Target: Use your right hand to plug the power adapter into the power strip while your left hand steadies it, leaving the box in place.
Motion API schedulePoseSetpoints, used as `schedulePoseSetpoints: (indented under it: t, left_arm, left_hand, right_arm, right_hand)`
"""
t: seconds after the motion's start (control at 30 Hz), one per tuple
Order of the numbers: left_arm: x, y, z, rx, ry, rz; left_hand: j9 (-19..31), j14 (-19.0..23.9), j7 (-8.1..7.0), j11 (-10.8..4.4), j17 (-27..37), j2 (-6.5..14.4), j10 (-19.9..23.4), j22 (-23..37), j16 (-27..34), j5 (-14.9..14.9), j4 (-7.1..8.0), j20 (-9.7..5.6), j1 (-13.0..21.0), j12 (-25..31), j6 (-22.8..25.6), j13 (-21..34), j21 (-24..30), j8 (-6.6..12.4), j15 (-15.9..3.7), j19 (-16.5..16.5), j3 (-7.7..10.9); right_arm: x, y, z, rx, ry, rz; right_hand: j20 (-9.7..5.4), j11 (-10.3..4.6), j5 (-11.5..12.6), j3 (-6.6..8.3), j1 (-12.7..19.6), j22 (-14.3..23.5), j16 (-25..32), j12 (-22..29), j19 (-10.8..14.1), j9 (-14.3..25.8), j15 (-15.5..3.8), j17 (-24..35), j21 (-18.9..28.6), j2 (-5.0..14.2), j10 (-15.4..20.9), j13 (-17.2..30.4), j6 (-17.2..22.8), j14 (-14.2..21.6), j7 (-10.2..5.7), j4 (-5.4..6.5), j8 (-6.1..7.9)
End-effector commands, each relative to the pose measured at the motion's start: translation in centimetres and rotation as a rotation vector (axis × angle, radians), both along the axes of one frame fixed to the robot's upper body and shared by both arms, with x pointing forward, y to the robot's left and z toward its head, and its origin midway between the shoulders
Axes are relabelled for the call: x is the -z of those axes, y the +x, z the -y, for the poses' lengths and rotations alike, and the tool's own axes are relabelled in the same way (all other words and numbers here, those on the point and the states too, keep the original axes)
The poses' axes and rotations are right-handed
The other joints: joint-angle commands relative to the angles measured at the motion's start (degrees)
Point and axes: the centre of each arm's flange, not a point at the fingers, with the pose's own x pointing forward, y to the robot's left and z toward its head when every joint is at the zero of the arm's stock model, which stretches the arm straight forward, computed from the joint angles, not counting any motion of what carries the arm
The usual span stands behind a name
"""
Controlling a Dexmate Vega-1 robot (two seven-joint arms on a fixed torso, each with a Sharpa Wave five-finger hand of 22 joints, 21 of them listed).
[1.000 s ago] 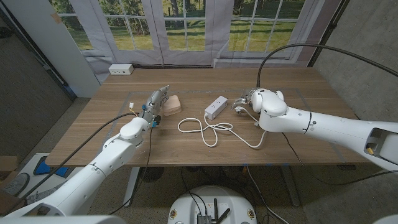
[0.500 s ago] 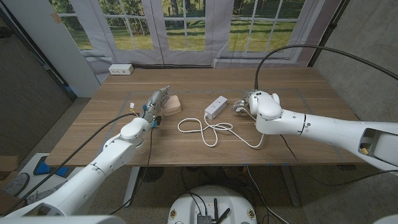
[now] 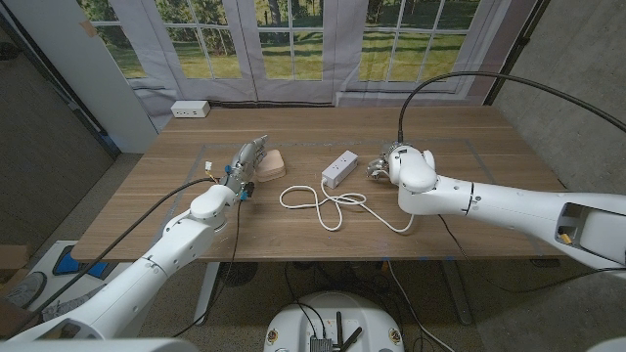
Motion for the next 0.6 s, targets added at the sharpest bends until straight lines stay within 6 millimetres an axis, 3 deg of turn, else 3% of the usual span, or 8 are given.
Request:
schedulePoseSetpoints:
  t: [0.03, 0.17, 0.6]
  left_arm:
    - [0.3, 0.07, 0.0, -0.001, -0.004, -0.008]
    - [0.42, 0.06, 0.01, -0.002, -0.005, -0.011]
    - [0.62, -0.13, 0.05, -0.007, -0.01, -0.011]
  left_hand:
    - [0.3, 0.1, 0.14, -0.08, 0.1, 2.0, 0.2, 0.0, 0.1, -0.1, -0.38, -0.09, 0.6, -0.1, 0.5, 0.2, 0.1, -0.1, -0.03, 0.5, 0.02]
    - [0.3, 0.1, 0.17, -0.11, 0.1, 2.0, 0.3, 0.0, 0.0, -0.1, -0.39, -0.09, 0.6, -0.1, 0.7, 0.2, 0.1, -0.06, 0.02, 0.6, 0.01]
    - [0.3, 0.2, 0.25, -0.01, 0.1, 2.1, 0.5, 0.1, 0.0, -0.1, -0.4, -0.14, 0.7, 0.0, 0.9, 0.2, 0.1, -0.08, 0.04, 0.6, -0.03]
  right_arm:
    - [0.3, 0.38, -0.09, 0.014, -0.014, 0.025]
    - [0.28, 0.48, -0.11, 0.021, -0.016, 0.033]
    - [0.24, 0.89, -0.27, 0.027, -0.035, 0.047]
  right_hand:
    - [-0.44, -0.98, 0.1, 0.48, 1.3, 0.2, 0.9, 0.6, 0.9, 0.2, -1.68, 0.2, 0.1, 0.47, 2.7, 0.1, 2.5, 1.5, -0.5, 0.07, 1.11]
    - [-0.82, -1.26, 0.1, 0.69, 2.2, 0.2, 1.5, 0.8, 1.5, 0.2, -2.36, 0.2, 0.1, 0.57, 4.4, 0.0, 4.6, 2.5, -0.98, 0.07, 1.95]
    - [-1.98, -4.25, 0.0, 1.22, 5.5, 0.2, 4.0, 1.6, 3.3, 0.2, -5.52, 0.6, 0.1, 1.11, 11.2, 0.2, 11.0, 6.6, -2.94, 0.12, 4.61]
